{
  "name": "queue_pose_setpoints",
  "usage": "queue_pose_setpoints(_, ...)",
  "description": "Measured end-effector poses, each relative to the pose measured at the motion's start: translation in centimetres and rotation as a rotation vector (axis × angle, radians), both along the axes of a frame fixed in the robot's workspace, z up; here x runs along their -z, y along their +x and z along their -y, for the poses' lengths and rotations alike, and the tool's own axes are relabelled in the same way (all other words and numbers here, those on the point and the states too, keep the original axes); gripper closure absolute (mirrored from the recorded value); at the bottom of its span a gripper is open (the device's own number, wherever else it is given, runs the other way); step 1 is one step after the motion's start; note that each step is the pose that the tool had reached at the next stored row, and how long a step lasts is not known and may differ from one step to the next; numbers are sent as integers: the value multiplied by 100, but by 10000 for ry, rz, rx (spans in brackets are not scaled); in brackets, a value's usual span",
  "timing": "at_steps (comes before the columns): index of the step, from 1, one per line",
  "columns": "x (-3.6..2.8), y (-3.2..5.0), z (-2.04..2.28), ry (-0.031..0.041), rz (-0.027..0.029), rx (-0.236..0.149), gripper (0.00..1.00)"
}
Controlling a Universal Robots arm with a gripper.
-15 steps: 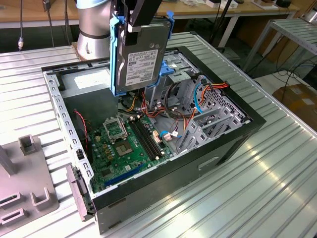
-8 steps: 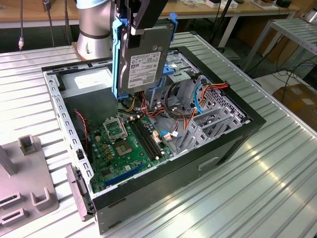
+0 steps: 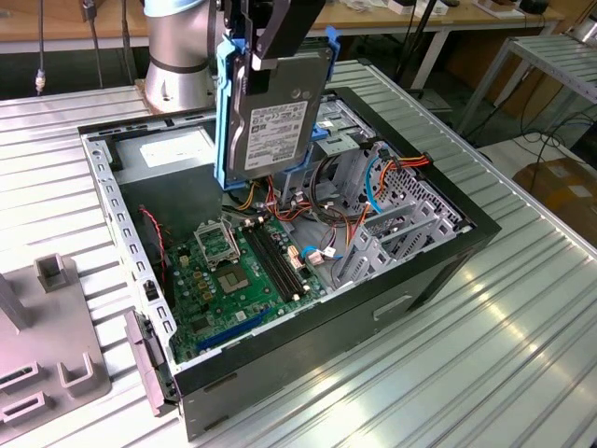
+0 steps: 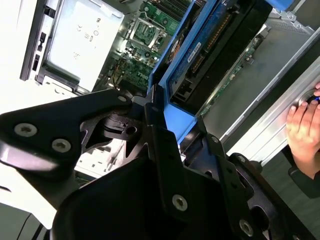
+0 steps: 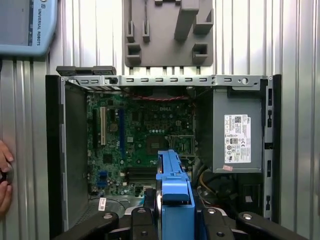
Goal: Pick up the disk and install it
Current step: 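Insert the disk into the insertion slot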
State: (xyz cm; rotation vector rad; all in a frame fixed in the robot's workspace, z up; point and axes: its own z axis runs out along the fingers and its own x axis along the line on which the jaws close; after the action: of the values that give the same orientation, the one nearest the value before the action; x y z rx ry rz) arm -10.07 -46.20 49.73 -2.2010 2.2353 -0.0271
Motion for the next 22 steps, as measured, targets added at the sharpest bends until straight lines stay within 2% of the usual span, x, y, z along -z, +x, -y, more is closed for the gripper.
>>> queue_pose_setpoints(5,2,42,58,0,0,0,63)
queue_pose_setpoints(10,2,104,77,-2,-1,0,63)
queue_pose_setpoints(14,5,203,96,-1,0,0,63)
queue_pose_setpoints(19,7,264,112,0,0,0,63)
queue_pose_setpoints(22,8,292,140,0,0,0,63)
